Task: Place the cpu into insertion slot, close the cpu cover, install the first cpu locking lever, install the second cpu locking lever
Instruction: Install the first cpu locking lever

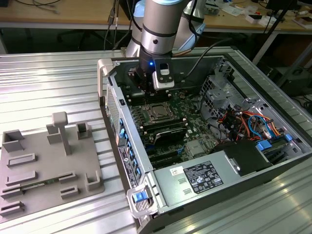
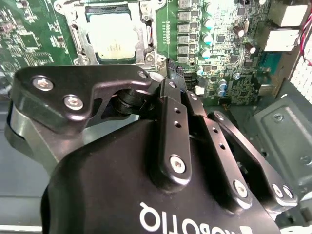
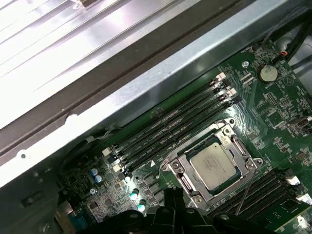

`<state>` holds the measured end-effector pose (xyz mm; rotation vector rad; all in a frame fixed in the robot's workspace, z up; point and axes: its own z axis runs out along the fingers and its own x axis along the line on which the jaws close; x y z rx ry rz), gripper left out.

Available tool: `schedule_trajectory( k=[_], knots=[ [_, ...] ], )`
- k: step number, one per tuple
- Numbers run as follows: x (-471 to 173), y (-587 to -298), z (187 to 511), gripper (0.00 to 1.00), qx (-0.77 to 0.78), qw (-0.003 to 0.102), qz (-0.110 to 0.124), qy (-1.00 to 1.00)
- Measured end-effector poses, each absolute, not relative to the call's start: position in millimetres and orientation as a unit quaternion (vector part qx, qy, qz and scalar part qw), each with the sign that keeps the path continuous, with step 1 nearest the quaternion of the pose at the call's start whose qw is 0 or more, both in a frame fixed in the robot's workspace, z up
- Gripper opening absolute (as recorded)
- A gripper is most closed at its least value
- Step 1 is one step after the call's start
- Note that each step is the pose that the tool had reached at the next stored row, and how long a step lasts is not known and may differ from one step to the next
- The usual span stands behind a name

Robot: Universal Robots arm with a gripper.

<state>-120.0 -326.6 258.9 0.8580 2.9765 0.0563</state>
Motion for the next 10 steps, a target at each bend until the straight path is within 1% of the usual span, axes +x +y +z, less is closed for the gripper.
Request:
schedule_trajectory(
  k=[10],
  knots=[
    [-124.9, -326.7, 258.8, 0.11, 0.246, 0.021, 0.019, 0.969]
  ],
)
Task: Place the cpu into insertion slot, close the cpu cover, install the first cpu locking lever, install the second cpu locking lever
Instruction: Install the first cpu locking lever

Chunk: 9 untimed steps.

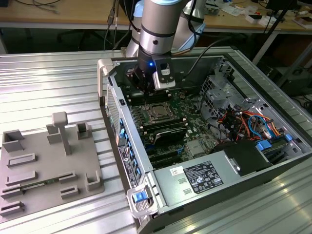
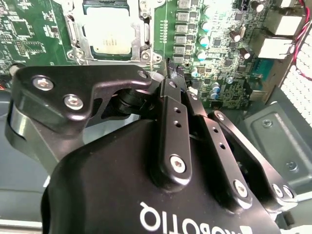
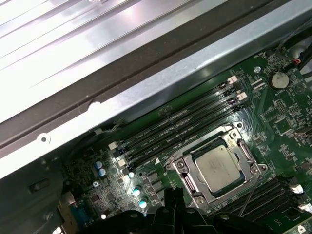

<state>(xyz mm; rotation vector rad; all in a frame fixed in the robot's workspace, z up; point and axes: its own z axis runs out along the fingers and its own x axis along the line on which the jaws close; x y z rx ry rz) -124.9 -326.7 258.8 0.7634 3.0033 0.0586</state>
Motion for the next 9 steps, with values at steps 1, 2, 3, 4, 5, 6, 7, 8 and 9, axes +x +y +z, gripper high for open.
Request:
schedule_trajectory(
  k=[1, 2, 3, 4, 5, 6, 7, 8, 9],
  knots=[
    [-125.6, -326.7, 258.7, 0.11, 0.243, 0.021, 0.019, 0.970],
    [-126.1, -326.7, 258.7, 0.11, 0.239, 0.021, 0.019, 0.971],
    [-126.6, -326.7, 258.7, 0.11, 0.235, 0.021, 0.019, 0.972],
    [-126.7, -326.7, 258.7, 0.11, 0.229, 0.021, 0.019, 0.973],
    [-126.8, -326.7, 258.7, 0.11, 0.223, 0.021, 0.019, 0.974],
    [-126.9, -326.7, 258.7, 0.11, 0.214, 0.020, 0.019, 0.976],
    [-126.9, -326.7, 258.6, 0.11, 0.200, 0.020, 0.020, 0.979],
    [-127.0, -326.7, 258.5, 0.11, 0.193, 0.020, 0.020, 0.981],
    [-127.6, -326.7, 258.5, 0.11, 0.188, 0.020, 0.020, 0.982]
  ],
)
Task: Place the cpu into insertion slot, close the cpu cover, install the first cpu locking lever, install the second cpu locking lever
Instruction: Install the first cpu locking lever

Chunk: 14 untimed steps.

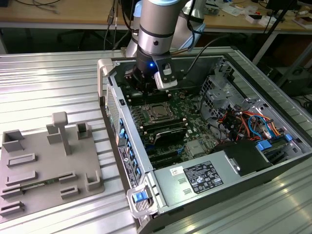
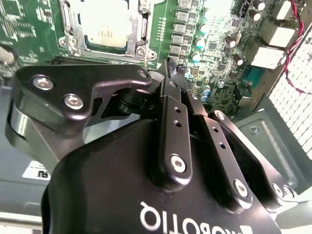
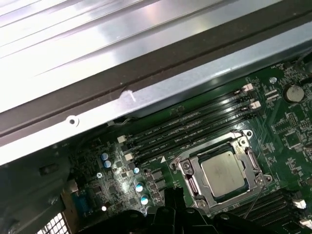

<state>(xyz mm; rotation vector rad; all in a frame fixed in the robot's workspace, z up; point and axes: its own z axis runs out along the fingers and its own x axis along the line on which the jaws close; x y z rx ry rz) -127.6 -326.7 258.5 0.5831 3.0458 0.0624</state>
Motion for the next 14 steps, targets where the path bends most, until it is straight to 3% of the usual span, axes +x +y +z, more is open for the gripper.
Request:
schedule_trajectory(
  k=[14],
  knots=[
    [-130.9, -320.8, 257.7, 0.11, 0.173, 0.018, 0.020, 0.985]
  ],
)
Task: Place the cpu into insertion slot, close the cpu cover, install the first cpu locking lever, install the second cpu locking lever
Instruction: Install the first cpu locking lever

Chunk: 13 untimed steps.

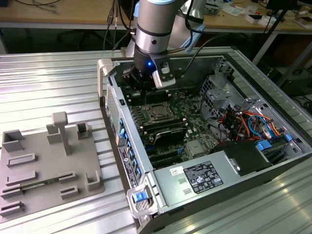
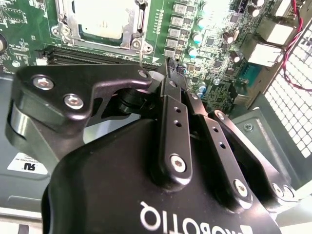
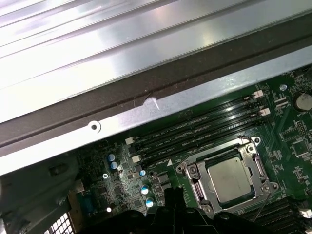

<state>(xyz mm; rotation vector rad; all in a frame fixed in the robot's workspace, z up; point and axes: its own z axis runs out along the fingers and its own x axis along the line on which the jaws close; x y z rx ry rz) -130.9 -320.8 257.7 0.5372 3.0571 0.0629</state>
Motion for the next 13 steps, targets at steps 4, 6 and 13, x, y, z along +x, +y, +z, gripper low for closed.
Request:
schedule_trajectory(
  k=[4, 6, 13],
  knots=[
    [-130.7, -319.5, 257.4, 0.11, 0.170, 0.018, 0.020, 0.985],
    [-130.2, -318.9, 257.2, 0.11, 0.167, 0.018, 0.020, 0.986],
    [-125.3, -318.0, 256.8, 0.11, 0.143, 0.016, 0.021, 0.989]
  ],
)
